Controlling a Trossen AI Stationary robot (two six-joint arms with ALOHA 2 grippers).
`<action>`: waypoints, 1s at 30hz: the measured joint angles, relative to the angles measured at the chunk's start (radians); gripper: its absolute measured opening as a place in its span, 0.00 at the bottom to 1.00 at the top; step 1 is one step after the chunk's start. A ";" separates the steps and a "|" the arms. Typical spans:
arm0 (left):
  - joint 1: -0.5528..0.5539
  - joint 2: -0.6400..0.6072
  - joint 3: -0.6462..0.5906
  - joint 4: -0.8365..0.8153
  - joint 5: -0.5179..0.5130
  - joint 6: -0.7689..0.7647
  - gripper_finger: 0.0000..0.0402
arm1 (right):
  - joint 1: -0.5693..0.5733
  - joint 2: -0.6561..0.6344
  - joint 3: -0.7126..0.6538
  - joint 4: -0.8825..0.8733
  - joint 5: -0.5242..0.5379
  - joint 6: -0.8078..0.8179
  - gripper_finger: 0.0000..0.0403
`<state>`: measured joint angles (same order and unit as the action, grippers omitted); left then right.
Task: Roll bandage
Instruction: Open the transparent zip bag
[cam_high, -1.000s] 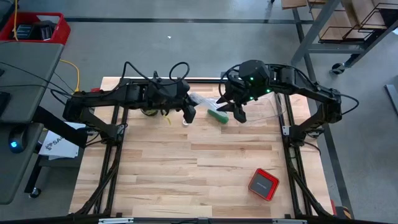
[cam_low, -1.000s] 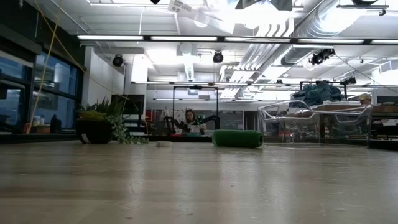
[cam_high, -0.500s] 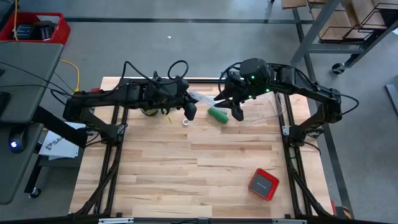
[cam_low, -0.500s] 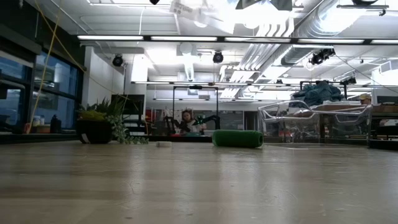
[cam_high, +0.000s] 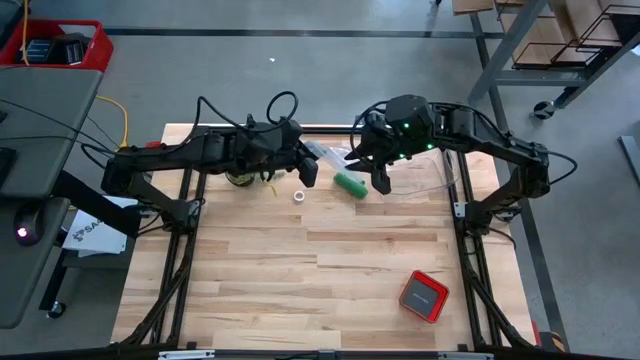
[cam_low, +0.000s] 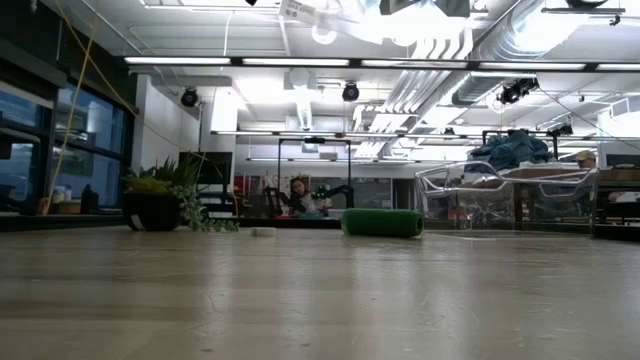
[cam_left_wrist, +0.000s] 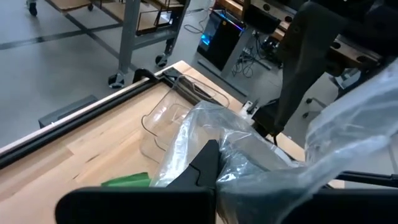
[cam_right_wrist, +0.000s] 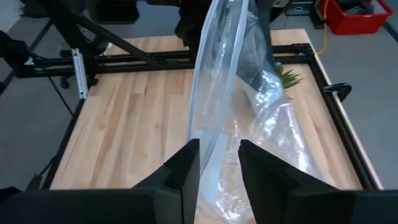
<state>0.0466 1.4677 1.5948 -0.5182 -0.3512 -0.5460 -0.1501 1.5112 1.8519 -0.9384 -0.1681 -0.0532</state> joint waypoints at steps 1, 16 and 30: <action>0.000 0.000 0.000 0.000 0.000 -0.001 0.00 | 0.000 0.000 0.000 0.000 0.001 0.000 0.25; 0.003 0.000 0.000 -0.011 0.033 -0.040 0.00 | -0.005 -0.004 0.000 -0.009 -0.009 0.004 0.00; -0.037 0.000 0.000 -0.323 0.132 0.054 0.32 | -0.077 -0.066 0.001 -0.097 0.004 0.023 0.00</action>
<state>0.0098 1.4680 1.5948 -0.8410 -0.2188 -0.4919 -0.2269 1.4452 1.8530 -1.0358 -0.1636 -0.0300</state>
